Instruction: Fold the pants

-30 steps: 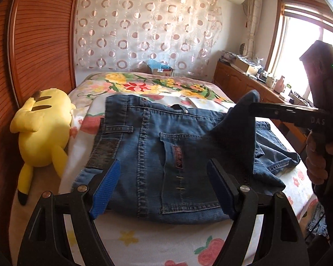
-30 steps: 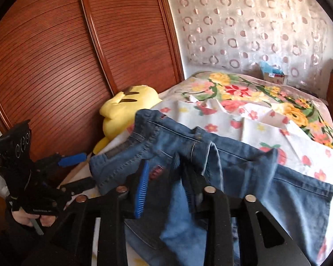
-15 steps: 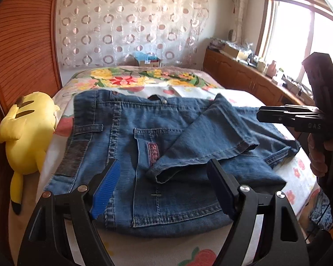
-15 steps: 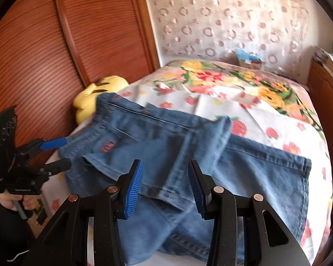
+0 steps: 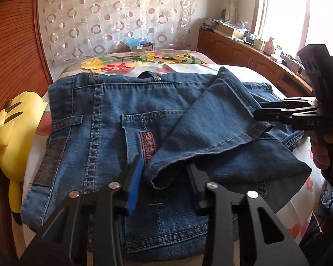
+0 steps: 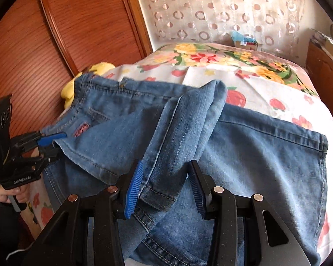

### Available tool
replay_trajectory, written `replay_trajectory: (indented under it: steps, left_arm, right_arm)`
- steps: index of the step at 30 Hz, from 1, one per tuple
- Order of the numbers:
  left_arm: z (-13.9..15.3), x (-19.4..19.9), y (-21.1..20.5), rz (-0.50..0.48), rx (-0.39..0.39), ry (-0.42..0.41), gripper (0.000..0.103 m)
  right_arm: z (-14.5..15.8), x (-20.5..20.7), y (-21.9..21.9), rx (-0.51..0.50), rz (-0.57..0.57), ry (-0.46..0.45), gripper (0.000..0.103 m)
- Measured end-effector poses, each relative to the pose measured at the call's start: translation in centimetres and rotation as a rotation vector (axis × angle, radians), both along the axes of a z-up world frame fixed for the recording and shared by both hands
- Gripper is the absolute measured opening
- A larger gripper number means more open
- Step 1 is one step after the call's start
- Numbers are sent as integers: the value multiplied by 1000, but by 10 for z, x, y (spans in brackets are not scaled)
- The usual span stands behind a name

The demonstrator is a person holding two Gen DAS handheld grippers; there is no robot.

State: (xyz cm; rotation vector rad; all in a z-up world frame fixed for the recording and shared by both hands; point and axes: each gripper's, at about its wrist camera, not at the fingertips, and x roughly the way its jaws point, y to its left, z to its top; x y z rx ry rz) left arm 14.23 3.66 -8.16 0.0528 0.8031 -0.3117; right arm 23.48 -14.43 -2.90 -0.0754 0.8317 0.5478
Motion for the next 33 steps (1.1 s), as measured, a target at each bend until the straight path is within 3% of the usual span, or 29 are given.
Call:
replay_trajectory:
  steps: [1, 2, 4, 6, 14, 17, 24, 33]
  left_arm:
    - [1, -2, 0, 3, 0, -8, 27]
    - [2, -5, 0, 3, -4, -15, 19]
    - [10, -11, 0, -4, -18, -35, 13]
    - [18, -21, -4, -12, 23, -62, 9]
    - [58, -63, 21, -2, -23, -146, 8]
    - [60, -71, 38, 28, 0, -156, 8]
    - [45, -71, 81, 120, 9, -113, 8]
    - [26, -69, 98, 171, 16, -63, 8]
  right_arm:
    - [-2, 4, 0, -1, 9, 0, 20]
    - [0, 4, 5, -2, 23, -8, 9]
    - [5, 9, 0, 19, 44, -33, 5]
    - [20, 9, 6, 43, 65, -61, 4]
    - [84, 20, 58, 66, 166, -210, 3]
    - [96, 30, 84, 69, 220, -232, 3]
    - [84, 69, 150, -1, 304, -217, 3]
    - [64, 124, 216, -45, 294, -150, 3]
